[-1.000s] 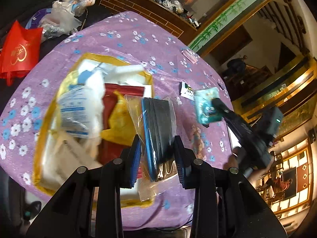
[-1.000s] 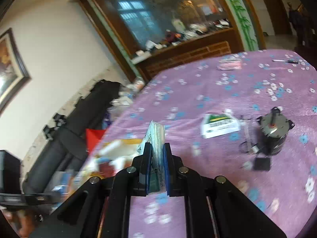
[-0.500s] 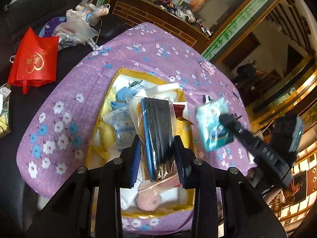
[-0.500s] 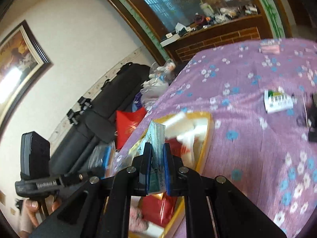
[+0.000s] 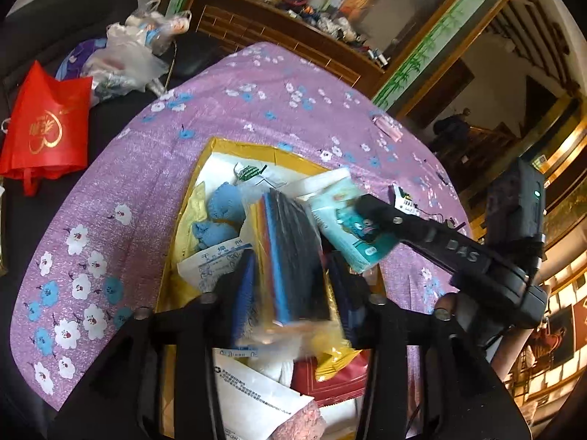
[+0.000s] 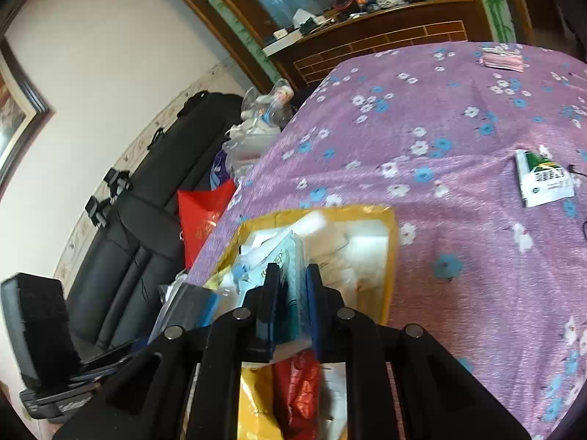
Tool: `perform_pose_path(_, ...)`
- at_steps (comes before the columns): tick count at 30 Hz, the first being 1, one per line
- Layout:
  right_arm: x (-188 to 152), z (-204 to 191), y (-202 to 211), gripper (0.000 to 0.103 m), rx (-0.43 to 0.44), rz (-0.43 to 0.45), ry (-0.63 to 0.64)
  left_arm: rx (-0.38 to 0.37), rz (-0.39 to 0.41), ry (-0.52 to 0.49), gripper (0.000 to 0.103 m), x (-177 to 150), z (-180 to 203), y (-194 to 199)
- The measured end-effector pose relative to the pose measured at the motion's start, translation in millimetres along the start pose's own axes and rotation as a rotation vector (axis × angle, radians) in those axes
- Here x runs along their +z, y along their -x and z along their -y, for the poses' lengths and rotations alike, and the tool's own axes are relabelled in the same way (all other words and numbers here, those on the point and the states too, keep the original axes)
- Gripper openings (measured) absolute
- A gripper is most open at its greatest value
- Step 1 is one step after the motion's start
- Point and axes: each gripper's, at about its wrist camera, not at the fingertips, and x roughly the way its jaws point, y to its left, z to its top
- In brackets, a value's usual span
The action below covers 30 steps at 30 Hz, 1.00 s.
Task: Organize soft objects
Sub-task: 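Carry the clear bag and teal tissue pack into the box and release them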
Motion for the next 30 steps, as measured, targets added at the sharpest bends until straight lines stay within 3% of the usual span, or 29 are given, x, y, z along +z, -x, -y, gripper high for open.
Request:
perform_pose_path(3,-2,-10,6,0.025,-0.014,0.012,0.039,0.039,0.067,-0.005,0.072,-8,5,13)
perform_pose_path(5,-4,-15,15,0.047,-0.031,0.041,0.056,0.068,0.089,-0.028,0.073,-13,11,17)
perform_pose_path(7,-11,-21,31,0.055,-0.042,0.088,0.065,0.096,0.087,-0.054,0.073,-19,17,18)
perform_pose_path(14,-46,-28,85,0.057,-0.033,0.165,0.062,0.181,0.136,-0.157,0.073,-45,50,35)
perform_pose_path(17,-61,-32,102,0.059,-0.04,0.173,0.083,0.232,0.177,-0.209,0.073,-57,63,46)
perform_pose_path(24,-91,-29,127,0.059,-0.025,0.186,0.076,0.349,0.193,-0.272,0.073,-83,74,64)
perform_pose_path(28,-119,-33,127,0.059,-0.024,0.15,0.074,0.381,0.202,-0.231,0.073,-112,58,74)
perform_pose_path(30,-127,-37,126,0.059,-0.051,0.142,0.111,0.407,0.199,-0.229,0.073,-112,56,71)
